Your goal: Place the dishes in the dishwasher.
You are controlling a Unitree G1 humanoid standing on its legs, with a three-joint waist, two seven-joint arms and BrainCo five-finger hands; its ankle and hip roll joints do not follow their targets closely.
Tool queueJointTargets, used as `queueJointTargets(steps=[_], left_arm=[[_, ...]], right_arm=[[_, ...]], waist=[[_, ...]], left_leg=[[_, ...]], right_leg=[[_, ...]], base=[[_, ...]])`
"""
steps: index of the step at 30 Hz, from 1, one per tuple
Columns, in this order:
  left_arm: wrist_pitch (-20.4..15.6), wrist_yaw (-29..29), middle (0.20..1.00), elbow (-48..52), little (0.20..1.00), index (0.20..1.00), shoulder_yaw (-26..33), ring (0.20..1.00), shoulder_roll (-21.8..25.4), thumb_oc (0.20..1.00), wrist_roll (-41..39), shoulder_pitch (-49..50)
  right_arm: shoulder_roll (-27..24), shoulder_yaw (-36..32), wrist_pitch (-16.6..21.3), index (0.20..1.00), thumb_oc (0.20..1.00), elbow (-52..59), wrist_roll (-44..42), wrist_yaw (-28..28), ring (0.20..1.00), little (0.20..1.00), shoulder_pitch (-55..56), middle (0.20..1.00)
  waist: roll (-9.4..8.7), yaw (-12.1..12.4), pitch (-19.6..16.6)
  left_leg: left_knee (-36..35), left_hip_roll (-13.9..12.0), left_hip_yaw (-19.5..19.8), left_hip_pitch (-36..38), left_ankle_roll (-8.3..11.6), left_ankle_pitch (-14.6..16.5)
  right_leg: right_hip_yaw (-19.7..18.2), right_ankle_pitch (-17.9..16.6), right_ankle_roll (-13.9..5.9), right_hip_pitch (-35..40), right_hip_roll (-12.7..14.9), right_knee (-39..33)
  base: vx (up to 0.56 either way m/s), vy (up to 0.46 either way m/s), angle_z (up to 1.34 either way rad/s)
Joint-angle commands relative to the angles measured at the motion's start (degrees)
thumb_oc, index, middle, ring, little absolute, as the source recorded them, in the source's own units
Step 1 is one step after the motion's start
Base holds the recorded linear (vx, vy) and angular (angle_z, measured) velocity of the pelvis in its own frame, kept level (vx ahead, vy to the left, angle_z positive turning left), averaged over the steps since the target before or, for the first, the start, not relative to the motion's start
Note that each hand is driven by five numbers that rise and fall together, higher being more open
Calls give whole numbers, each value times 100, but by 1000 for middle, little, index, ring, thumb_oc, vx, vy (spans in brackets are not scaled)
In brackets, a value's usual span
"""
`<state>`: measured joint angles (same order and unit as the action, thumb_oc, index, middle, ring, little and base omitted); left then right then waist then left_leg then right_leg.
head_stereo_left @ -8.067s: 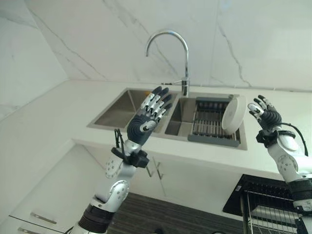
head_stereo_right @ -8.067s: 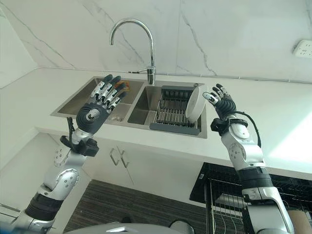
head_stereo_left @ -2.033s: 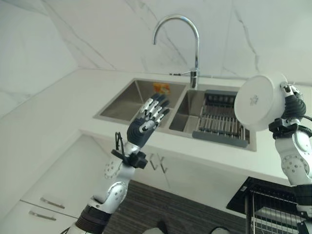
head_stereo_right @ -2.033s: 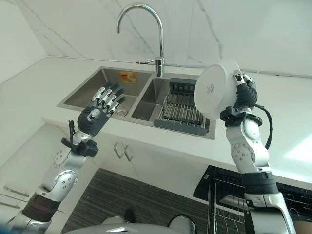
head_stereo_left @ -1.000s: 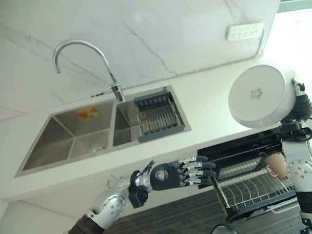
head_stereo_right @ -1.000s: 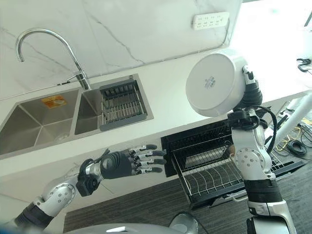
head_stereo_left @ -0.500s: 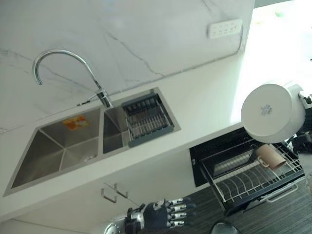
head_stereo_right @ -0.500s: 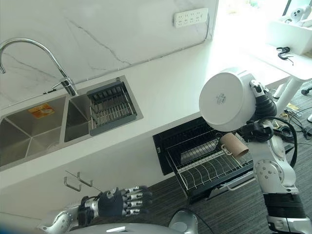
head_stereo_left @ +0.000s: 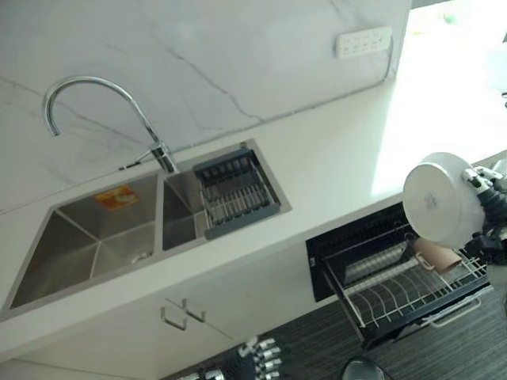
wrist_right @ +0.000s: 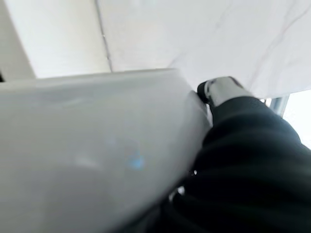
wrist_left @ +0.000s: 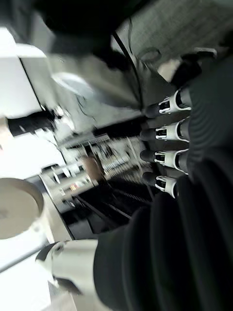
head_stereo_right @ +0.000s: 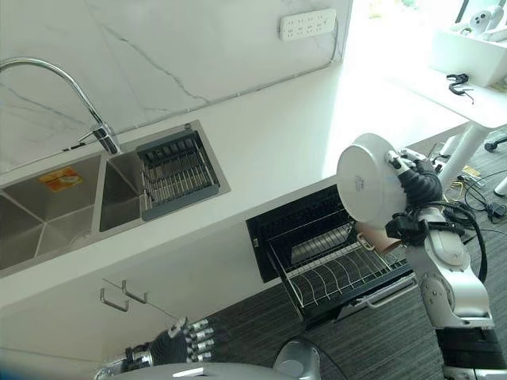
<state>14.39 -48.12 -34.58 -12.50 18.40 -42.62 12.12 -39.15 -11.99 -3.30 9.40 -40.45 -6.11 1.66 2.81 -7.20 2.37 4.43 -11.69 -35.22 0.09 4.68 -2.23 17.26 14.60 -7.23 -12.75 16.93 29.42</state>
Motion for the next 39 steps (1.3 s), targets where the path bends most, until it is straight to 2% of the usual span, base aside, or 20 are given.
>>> queueJointTargets(steps=[1, 2, 4, 11, 13, 22, 27, 39], left_arm=[[-869, 740, 1000, 248, 1000, 1000, 207, 1000, 170, 1000, 80, -86], [-995, 872, 1000, 201, 1000, 1000, 259, 1000, 150, 1000, 225, -94], [-1120, 1078, 1000, 239, 1000, 1000, 234, 1000, 164, 1000, 287, -125], [-1140, 1479, 1000, 547, 1000, 1000, 237, 1000, 120, 1000, 357, -86], [-1128, 1582, 1000, 621, 1000, 1000, 255, 1000, 137, 1000, 300, -90], [-1183, 1734, 1000, 699, 1000, 1000, 386, 1000, 163, 1000, 230, -83], [-1145, 1773, 1000, 823, 1000, 1000, 452, 1000, 171, 1000, 201, -5], [-1060, 1761, 1000, 971, 1000, 1000, 587, 1000, 259, 1000, 151, 91]], right_arm=[[283, -574, 301, 200, 200, 491, 654, -26, 200, 200, -331, 200], [296, -544, 403, 200, 200, 478, 1125, -99, 200, 200, -294, 200], [245, -491, 398, 200, 200, 550, 1378, -242, 200, 200, -274, 200], [392, -270, 587, 200, 200, 443, 2172, -479, 200, 200, -159, 200], [491, -164, 800, 200, 200, 284, 2665, -545, 200, 200, -116, 200], [389, 72, 1156, 200, 200, -41, 4178, -1026, 200, 200, -70, 200], [271, 194, 1187, 200, 200, -282, 4965, -1289, 200, 200, 14, 200], [225, 549, 1422, 200, 200, -1053, 6058, -1851, 200, 200, 214, 200]], waist=[[-339, 40, 138], [-350, 65, 139], [-359, 93, 138], [-351, 197, 157], [-336, 224, 154], [-294, 333, 147], [-277, 403, 149], [-248, 502, 170]], left_leg=[[1276, -43, 453, -166, -196, 1559], [1276, -48, 464, -179, -190, 1546], [1276, -60, 484, -198, -180, 1524], [1276, -75, 518, -239, -161, 1499], [1276, -83, 521, -251, -158, 1490], [1276, -98, 533, -280, -135, 1477], [1276, -99, 599, -329, -109, 1456], [1276, -94, 686, -396, -76, 1424]], right_leg=[[472, -608, -225, 717, -405, -1223], [508, -610, -224, 720, -399, -1223], [552, -613, -221, 729, -400, -1223], [674, -604, -216, 747, -386, -1223], [705, -598, -212, 749, -384, -1223], [842, -560, -201, 792, -361, -1223], [902, -529, -192, 817, -371, -1223], [979, -483, -192, 839, -381, -1223]], base=[[-49, -44, 1], [-44, -38, 2], [-32, -34, 10], [-40, -25, 6], [-48, -15, 5], [-33, -6, 6], [-11, -6, 6], [1, -7, 5]])
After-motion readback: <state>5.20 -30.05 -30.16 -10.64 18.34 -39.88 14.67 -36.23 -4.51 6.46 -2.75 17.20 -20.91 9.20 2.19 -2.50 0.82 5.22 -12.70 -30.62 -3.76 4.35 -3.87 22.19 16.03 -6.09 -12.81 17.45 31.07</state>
